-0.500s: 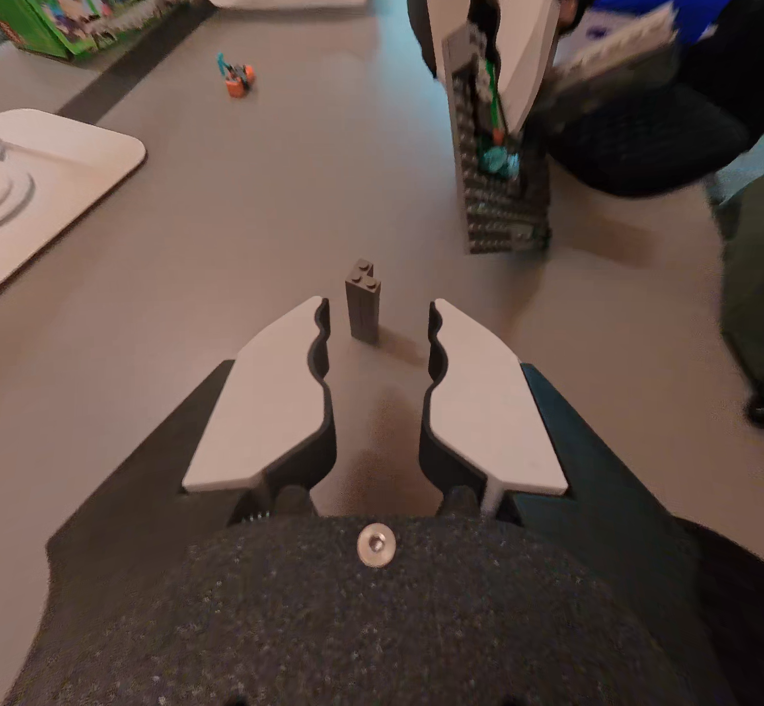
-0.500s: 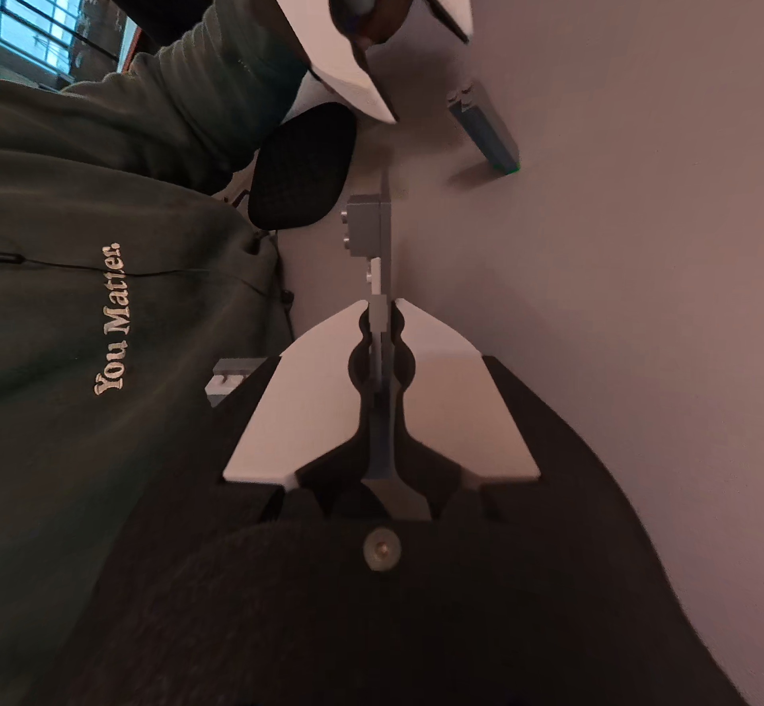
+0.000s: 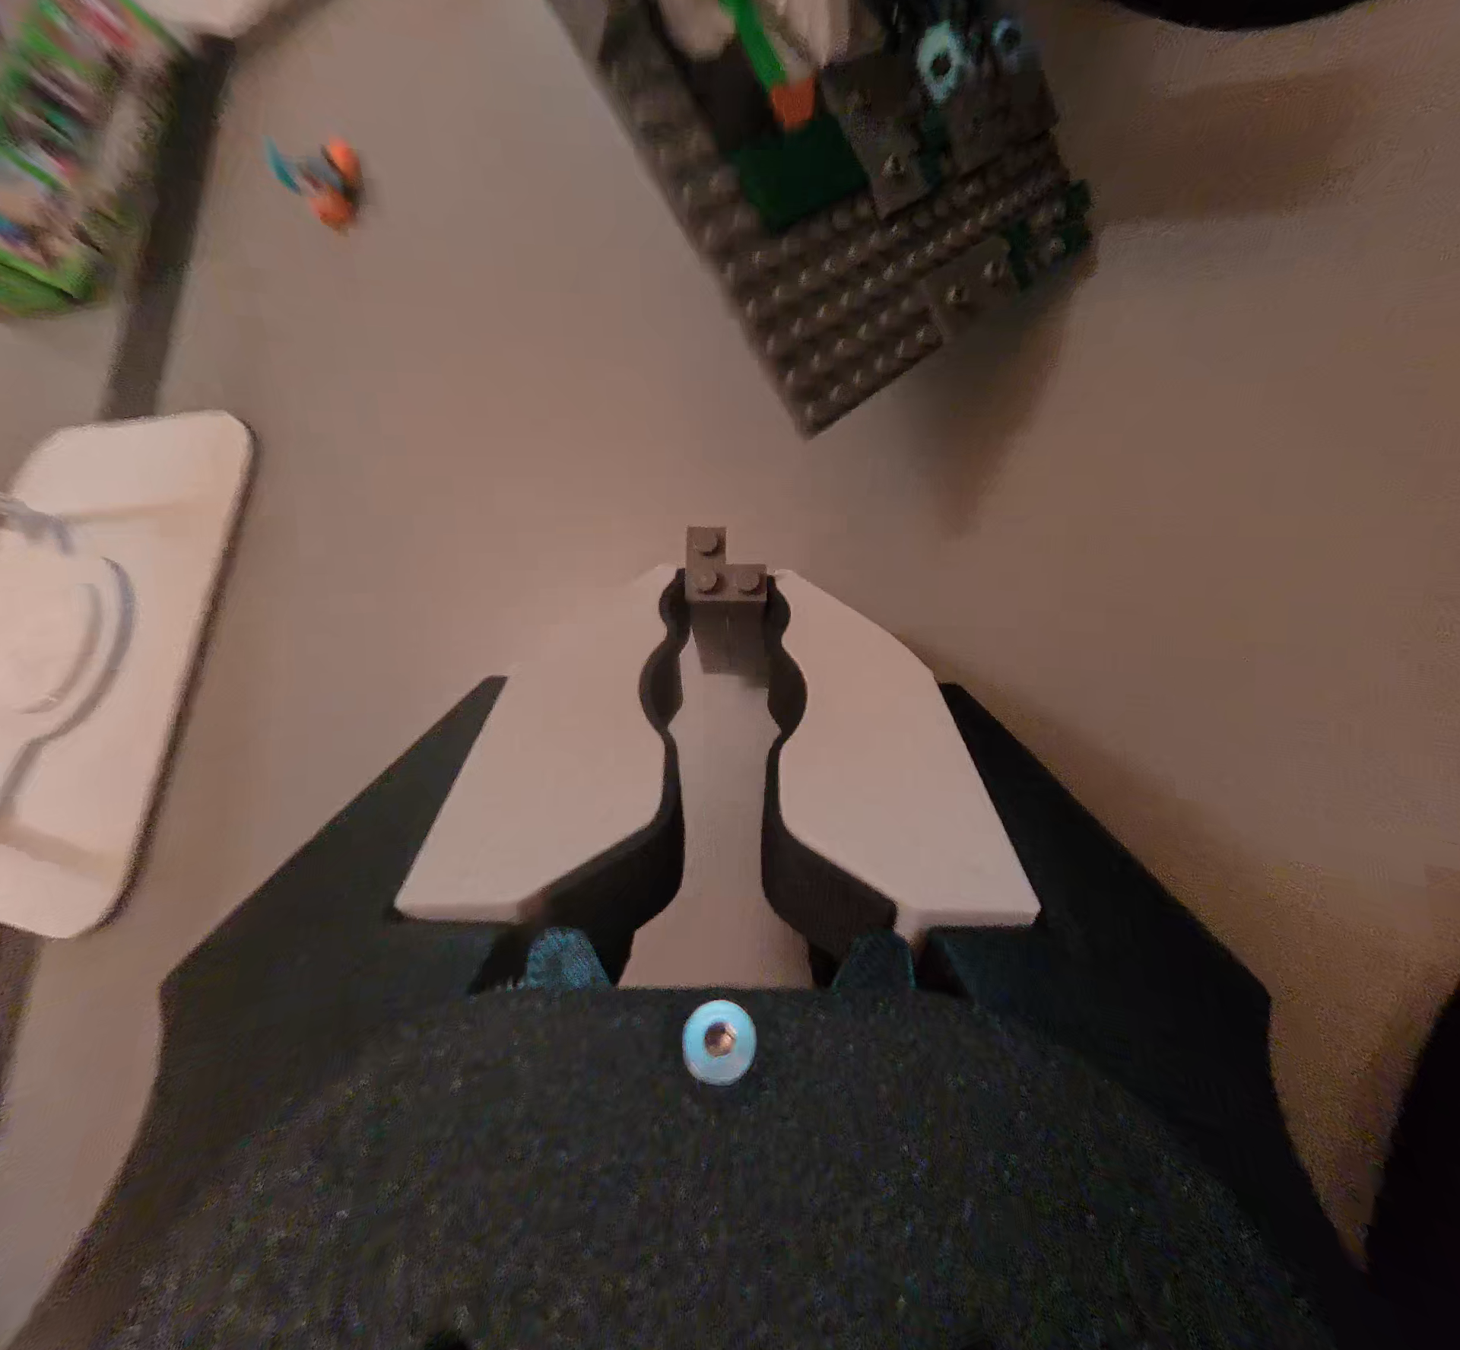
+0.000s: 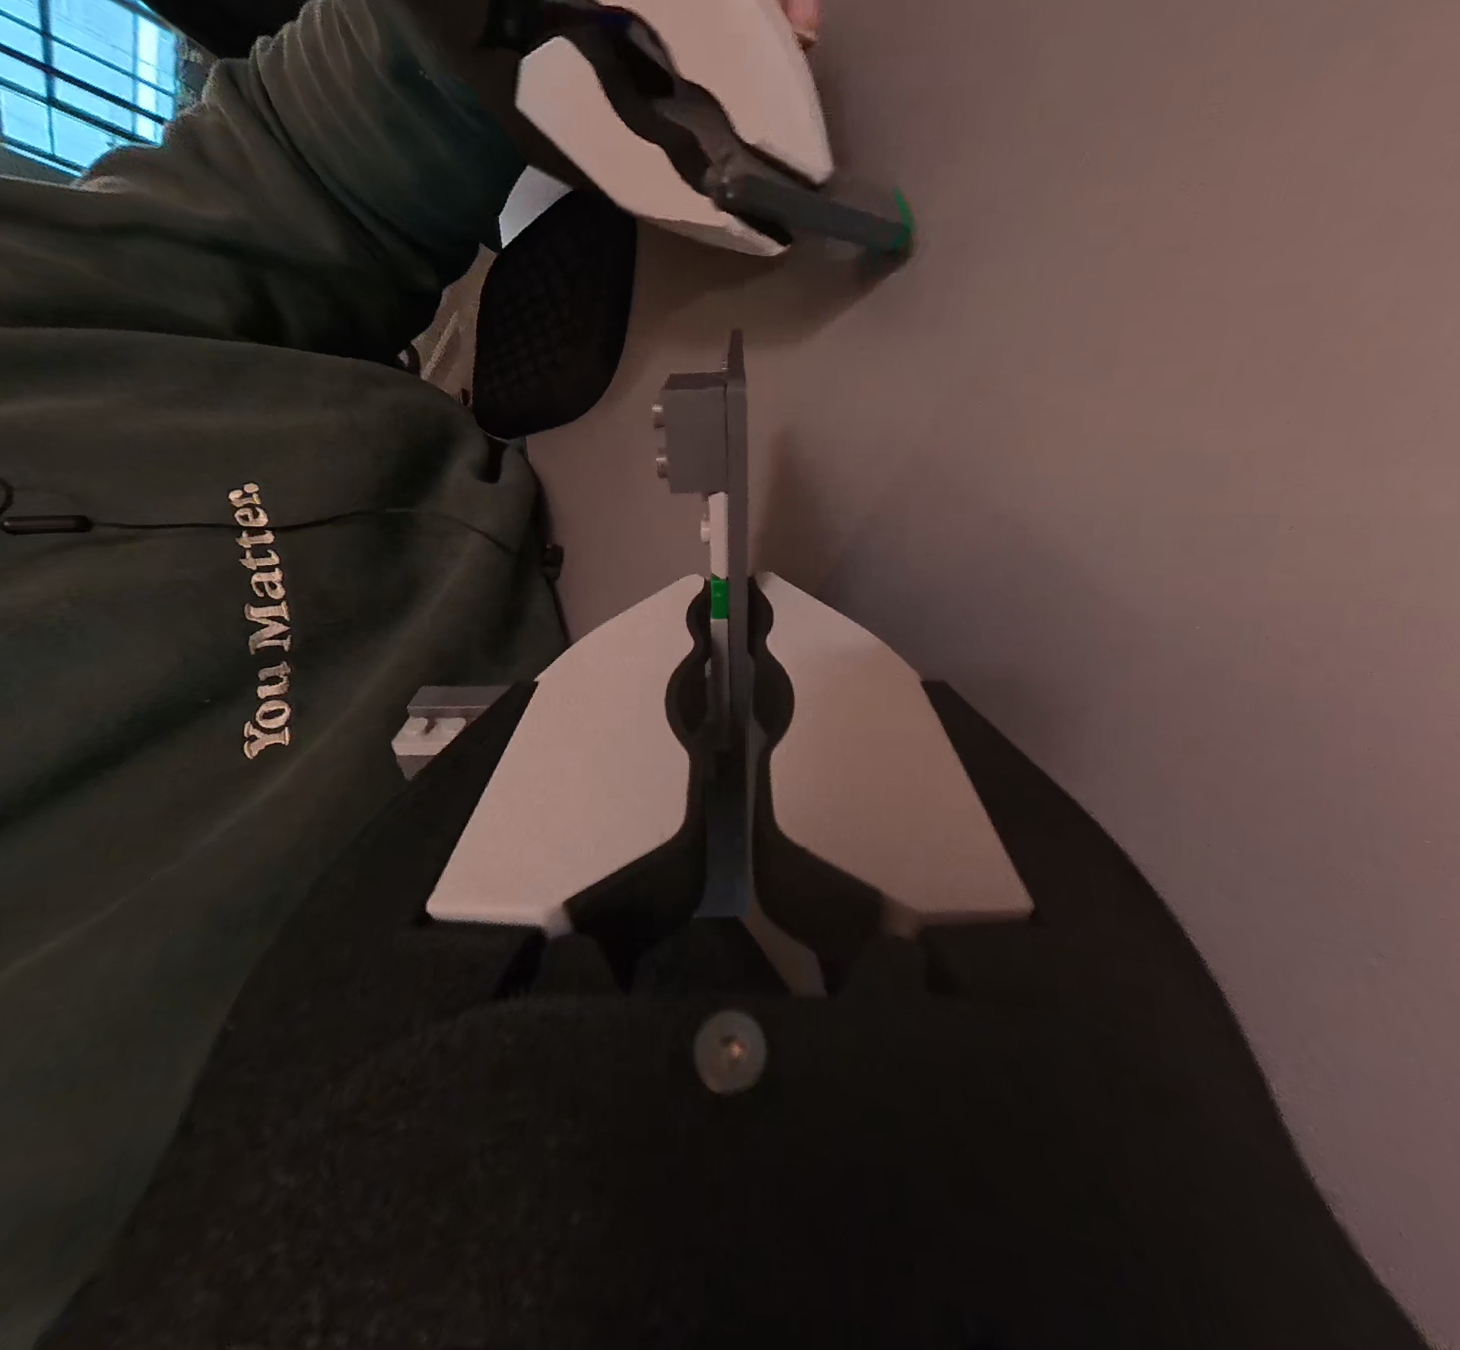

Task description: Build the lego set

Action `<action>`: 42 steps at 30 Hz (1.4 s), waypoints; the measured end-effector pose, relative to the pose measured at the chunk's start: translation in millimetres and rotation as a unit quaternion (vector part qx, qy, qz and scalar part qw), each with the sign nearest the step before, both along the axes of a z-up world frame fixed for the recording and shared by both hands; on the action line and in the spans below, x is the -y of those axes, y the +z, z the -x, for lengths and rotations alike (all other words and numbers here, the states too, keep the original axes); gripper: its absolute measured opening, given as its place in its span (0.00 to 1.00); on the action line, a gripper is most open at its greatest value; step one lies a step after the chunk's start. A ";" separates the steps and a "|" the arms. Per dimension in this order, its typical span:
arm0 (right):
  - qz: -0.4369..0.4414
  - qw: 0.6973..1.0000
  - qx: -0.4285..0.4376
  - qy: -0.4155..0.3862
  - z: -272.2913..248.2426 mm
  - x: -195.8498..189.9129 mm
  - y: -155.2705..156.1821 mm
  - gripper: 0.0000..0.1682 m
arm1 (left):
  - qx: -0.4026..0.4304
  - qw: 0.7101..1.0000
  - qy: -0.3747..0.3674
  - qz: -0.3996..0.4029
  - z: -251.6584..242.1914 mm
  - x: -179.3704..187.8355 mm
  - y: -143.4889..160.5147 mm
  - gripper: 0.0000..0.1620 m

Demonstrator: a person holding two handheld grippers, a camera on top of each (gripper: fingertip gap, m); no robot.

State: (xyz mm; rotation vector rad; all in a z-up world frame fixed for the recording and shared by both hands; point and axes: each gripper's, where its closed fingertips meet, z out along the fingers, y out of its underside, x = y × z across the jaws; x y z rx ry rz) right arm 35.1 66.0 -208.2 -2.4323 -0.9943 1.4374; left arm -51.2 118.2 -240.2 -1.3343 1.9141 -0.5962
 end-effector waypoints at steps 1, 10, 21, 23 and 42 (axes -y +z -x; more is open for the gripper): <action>0.002 1.000 -0.002 -0.002 -0.3 -0.4 -0.3 0.04 | 0.023 1.000 -0.001 -0.020 -1.9 3.2 9.5 0.10; -0.010 0.999 0.020 0.033 17.0 1.1 12.7 0.04 | 0.132 0.952 -0.083 -0.263 -16.6 70.1 114.2 0.11; 0.011 0.992 0.068 0.105 44.1 24.2 21.5 0.03 | 0.083 0.932 -0.153 -0.319 -21.3 84.0 114.5 0.11; 0.014 0.990 0.079 0.114 46.3 27.5 19.0 0.03 | 0.071 0.928 -0.161 -0.328 -21.8 84.1 110.2 0.11; -0.026 0.966 0.189 0.174 44.3 34.4 14.9 0.04 | 0.024 0.921 -0.184 -0.343 -16.5 86.0 94.5 0.11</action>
